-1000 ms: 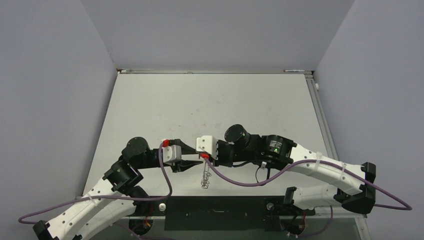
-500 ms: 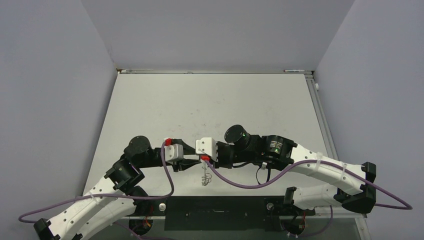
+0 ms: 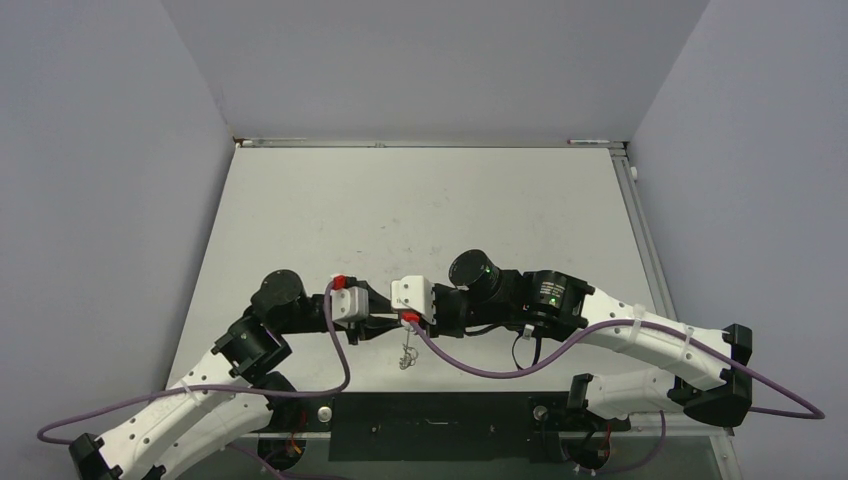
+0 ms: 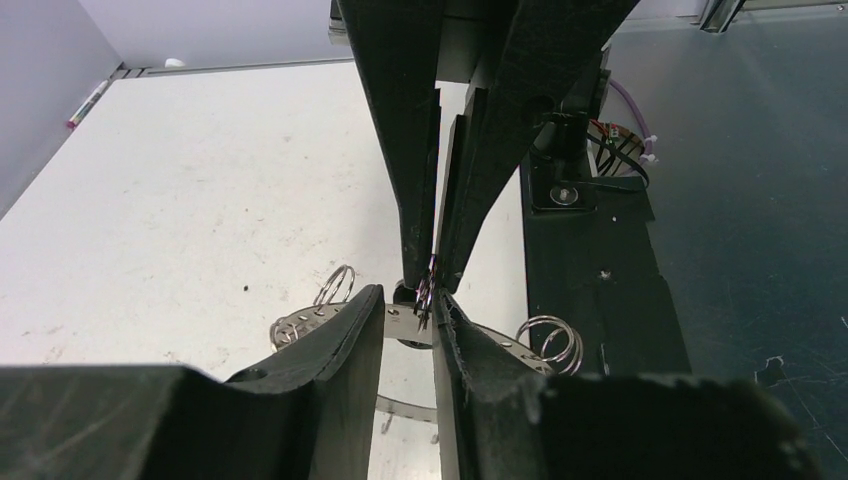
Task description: Put the keys on the keyring
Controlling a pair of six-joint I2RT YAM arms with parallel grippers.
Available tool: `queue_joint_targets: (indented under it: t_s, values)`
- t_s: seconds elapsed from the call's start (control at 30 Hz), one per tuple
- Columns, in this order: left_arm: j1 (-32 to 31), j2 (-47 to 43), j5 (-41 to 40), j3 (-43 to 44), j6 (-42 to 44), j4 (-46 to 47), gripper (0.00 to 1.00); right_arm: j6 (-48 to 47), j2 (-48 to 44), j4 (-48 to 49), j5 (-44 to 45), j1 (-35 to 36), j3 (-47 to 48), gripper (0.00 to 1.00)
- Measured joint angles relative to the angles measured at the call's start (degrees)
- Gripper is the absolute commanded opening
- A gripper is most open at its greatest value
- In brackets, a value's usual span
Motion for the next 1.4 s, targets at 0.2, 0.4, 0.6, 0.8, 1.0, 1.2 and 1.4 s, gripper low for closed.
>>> queue_joint_targets:
  t_s: [0.2,0.4,0.6,0.8,1.0,1.2,1.4]
  values:
    - [0.0,0.4,1.0,0.0,-0.5,1.0,0.08,-0.1,0.0,0.0,0.0,0.0,0.3,0.05]
    - [0.0,0.1,2.4,0.0,-0.6,1.4,0.00,-0.2,0.0,0.0,0.0,0.0,0.6,0.05]
    - [0.5,-2.6,2.5,-0.9,-2.6,3.5,0.00,0.2,0.0,2.1,-0.4,0.0,0.6,0.50]
    - [4.3,-6.7,4.7,-3.4,-8.2,10.9,0.00,0.2,-2.5,5.9,-0.4,0.0,-1.2,0.45]
    - [5.7,-6.8,7.0,-4.4,-12.3,16.2,0.00,0.3,-6.3,8.7,0.0,0.0,-2.7,0.41]
    - [6.0,-7.1,7.9,-5.1,-15.1,18.9,0.00,0.5,-7.4,10.7,0.0,0.0,-2.7,0.29]
    - [6.4,-7.1,8.4,-5.4,-16.4,20.3,0.00,0.6,-7.3,10.9,0.0,0.0,-2.7,0.25]
